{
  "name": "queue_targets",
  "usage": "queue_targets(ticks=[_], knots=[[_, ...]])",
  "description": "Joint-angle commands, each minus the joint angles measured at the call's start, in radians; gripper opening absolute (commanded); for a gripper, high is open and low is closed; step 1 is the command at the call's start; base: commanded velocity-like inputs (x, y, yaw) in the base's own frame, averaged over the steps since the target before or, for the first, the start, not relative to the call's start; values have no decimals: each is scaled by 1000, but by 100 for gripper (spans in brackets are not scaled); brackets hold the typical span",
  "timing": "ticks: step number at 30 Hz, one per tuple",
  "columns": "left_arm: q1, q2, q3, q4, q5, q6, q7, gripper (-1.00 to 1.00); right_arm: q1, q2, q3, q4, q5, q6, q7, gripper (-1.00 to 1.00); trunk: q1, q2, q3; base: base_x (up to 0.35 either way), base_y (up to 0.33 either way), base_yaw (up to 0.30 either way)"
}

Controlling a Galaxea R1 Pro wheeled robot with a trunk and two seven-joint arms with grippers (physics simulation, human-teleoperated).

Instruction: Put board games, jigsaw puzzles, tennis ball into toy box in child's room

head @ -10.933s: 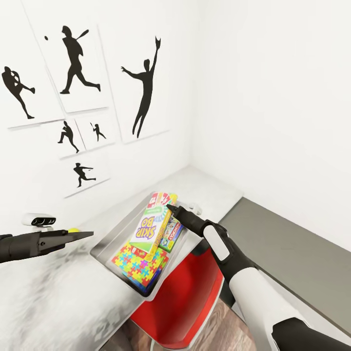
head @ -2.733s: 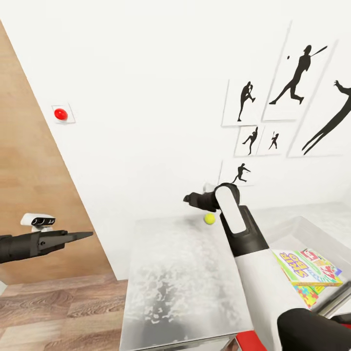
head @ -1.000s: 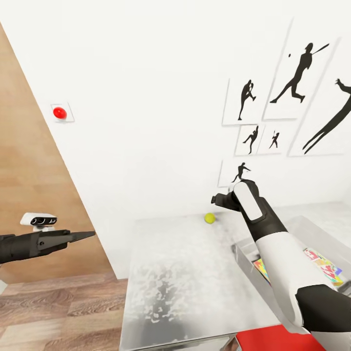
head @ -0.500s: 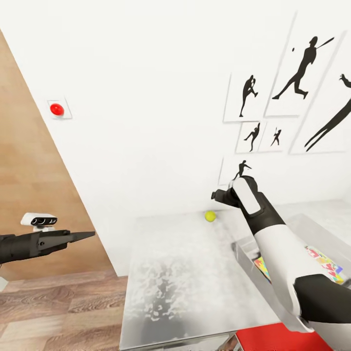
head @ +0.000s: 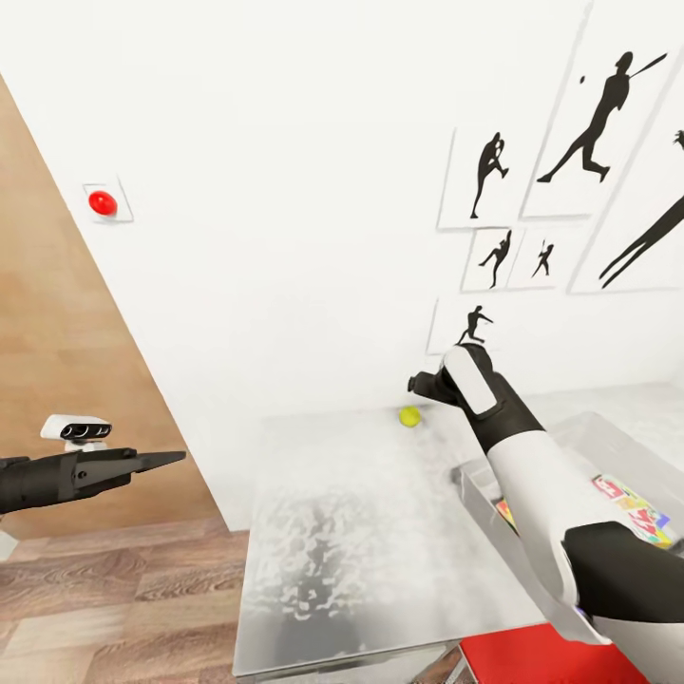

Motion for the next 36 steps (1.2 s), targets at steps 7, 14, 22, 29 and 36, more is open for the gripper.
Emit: queue_targets(ticks=[7,14,22,29,36], knots=[[-1,0,0,0,0,11,-3,100,-38,1,2,35,39,1,-7,100,1,-2,-14,0,0,0],[-1,0,1,0,0,11,-3,100,-71,2,2,103,48,-29,25,100,1,-2,-25,0,0,0],[-1,0,1,0,0,11,-3,100,-80,2,2,119,132,-40,77,100,1,-2,-38,0,0,0],[-2,0,1,0,0,11,-3,100,-91,2,1,120,151,-41,113,100,1,-2,-49,0,0,0],[-2,0,1,0,0,11,-3,100,-115,2,1,123,153,-41,119,100,1,-2,-61,0,0,0]])
